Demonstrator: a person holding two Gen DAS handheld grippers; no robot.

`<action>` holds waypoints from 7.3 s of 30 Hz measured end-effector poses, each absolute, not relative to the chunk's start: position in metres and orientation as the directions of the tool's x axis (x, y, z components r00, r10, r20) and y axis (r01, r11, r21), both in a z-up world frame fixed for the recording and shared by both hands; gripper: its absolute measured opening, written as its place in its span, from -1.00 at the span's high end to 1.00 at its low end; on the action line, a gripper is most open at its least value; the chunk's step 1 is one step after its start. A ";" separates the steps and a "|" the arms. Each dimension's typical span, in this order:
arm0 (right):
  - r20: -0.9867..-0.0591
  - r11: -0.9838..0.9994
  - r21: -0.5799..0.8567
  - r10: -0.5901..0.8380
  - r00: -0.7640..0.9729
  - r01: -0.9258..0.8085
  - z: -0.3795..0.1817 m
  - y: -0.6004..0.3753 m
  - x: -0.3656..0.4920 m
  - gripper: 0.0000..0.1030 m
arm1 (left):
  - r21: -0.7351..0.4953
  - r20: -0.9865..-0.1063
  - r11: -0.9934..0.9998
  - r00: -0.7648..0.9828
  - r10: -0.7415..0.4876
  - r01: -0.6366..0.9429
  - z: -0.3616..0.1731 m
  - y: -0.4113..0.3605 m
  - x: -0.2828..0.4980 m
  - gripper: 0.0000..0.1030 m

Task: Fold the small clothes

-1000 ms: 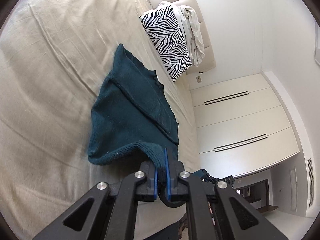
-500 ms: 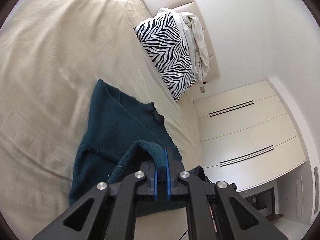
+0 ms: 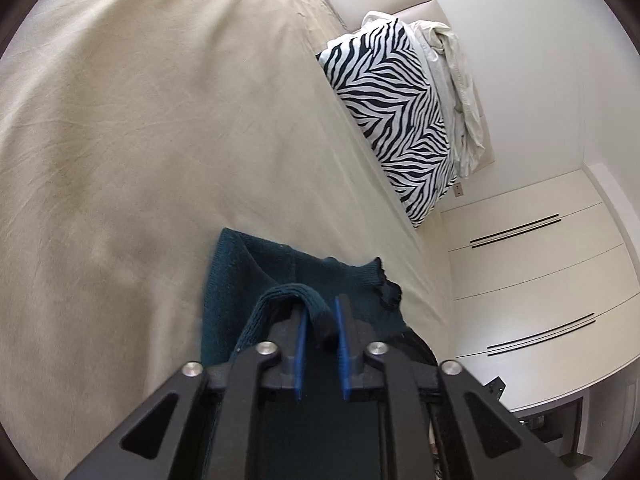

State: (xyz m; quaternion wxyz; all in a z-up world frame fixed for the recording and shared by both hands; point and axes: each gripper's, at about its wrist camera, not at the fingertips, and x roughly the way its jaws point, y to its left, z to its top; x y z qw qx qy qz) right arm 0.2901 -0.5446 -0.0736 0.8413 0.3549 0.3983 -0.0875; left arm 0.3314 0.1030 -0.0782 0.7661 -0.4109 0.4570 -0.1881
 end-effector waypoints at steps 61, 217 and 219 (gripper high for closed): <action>-0.804 0.933 0.210 -0.006 0.595 0.293 -0.071 -0.499 0.113 0.90 | -0.546 -0.688 0.837 0.547 -0.477 0.043 -0.094 0.099 0.172 0.84; -0.432 0.473 0.860 0.471 0.769 0.192 -0.064 -0.410 0.104 -0.06 | -0.648 -0.646 0.761 0.517 -0.561 0.015 -0.082 0.103 0.186 -0.41; -0.431 0.482 0.860 0.516 0.740 0.164 -0.055 -0.387 0.123 -0.06 | -0.688 -0.646 0.726 0.479 -0.594 -0.027 -0.092 0.104 0.198 -0.41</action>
